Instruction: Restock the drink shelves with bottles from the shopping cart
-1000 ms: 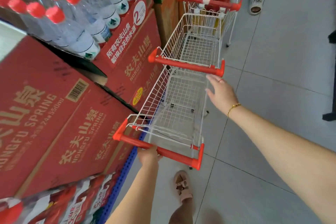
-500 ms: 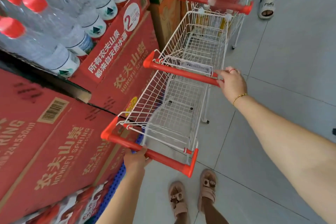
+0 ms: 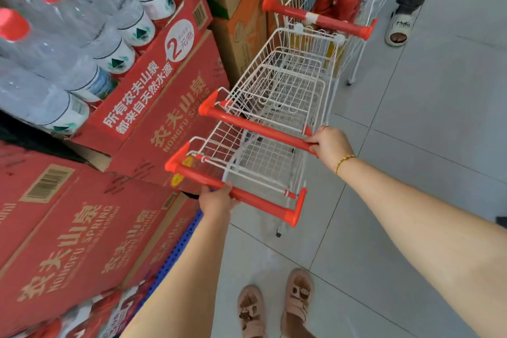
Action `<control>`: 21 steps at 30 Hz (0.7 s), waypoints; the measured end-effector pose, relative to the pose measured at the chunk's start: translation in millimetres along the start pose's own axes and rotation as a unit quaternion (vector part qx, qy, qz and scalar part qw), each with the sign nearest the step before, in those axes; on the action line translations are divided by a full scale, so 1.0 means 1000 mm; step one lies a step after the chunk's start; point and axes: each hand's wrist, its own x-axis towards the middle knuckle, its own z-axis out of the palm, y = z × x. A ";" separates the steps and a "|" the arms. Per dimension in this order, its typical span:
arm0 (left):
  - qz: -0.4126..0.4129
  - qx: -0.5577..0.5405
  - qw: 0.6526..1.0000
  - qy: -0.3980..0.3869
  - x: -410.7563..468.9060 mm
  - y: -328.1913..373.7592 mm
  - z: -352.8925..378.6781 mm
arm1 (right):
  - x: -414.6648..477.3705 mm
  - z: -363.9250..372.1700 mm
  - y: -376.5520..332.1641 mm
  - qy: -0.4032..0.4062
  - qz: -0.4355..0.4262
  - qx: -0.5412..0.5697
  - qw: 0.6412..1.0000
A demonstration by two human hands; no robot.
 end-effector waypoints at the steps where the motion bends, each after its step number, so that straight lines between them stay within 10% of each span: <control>1: 0.000 -0.006 1.000 -0.005 0.000 0.006 0.016 | 0.000 0.003 -0.001 0.006 0.011 0.010 1.000; 17: -0.010 0.006 1.000 0.023 0.001 0.029 0.054 | 0.004 0.012 -0.008 0.023 0.140 0.172 0.975; 21: -0.010 0.121 0.993 -0.006 -0.009 0.034 0.032 | -0.009 0.001 -0.016 -0.081 0.069 0.033 0.994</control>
